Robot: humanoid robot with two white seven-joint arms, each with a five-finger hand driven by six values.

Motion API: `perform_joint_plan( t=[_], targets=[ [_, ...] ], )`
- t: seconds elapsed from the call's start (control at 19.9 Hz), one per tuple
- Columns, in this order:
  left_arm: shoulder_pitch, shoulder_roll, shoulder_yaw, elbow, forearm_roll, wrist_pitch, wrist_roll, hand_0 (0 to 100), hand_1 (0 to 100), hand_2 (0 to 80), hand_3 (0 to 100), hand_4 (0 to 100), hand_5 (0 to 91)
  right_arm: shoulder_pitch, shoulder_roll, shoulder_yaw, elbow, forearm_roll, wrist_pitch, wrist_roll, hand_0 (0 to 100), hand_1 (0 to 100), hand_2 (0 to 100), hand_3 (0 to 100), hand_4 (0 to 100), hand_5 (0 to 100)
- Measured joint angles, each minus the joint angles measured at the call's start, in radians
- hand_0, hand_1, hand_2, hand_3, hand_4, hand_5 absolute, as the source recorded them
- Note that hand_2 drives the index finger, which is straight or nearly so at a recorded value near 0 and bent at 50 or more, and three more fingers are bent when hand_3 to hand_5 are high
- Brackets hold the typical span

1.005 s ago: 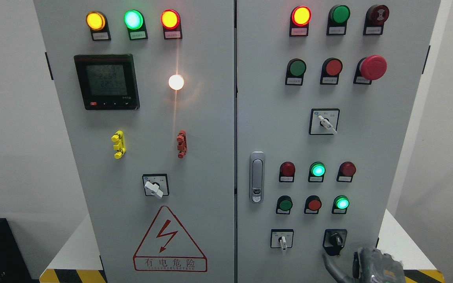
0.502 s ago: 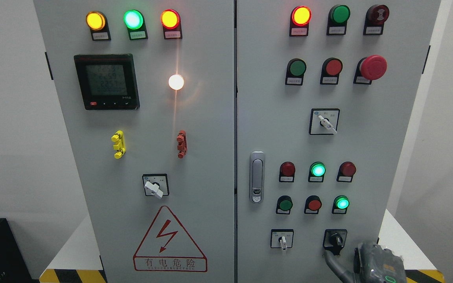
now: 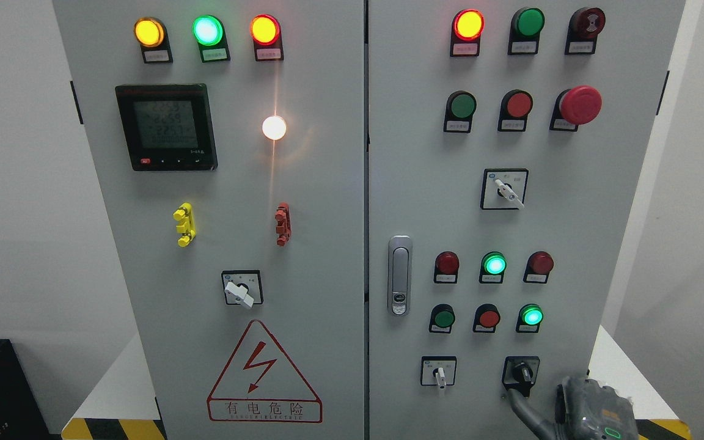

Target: Flip black knob to close circuit

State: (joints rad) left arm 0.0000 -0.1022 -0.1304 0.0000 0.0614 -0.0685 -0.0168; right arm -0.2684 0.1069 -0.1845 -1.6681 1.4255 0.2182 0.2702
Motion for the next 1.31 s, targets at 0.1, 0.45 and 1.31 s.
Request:
perform_joint_plan(
  t=[0.1,0.45,1.31],
  targets=[
    [0.0,0.0,0.0,0.0,0.0,0.0,0.0,12,56,0.0,0,0,0.0,0.0,0.0,-0.005,0.0,0.0,-0.001,0.0,0,0,89,100,91,95],
    [0.0,0.0,0.0,0.0,0.0,0.0,0.0,12,56,0.0,0,0,0.0,-0.001,-0.001,-0.02,0.001,-0.001,-0.002,0.001,0,0,89,100,91,95],
    [0.0,0.0,0.0,0.0,0.0,0.0,0.0,12,56,0.0,0,0,0.0,-0.019,0.0,-0.039,-0.007,-0.009,-0.001,0.02,0,0,89,100,91,95]
  ],
)
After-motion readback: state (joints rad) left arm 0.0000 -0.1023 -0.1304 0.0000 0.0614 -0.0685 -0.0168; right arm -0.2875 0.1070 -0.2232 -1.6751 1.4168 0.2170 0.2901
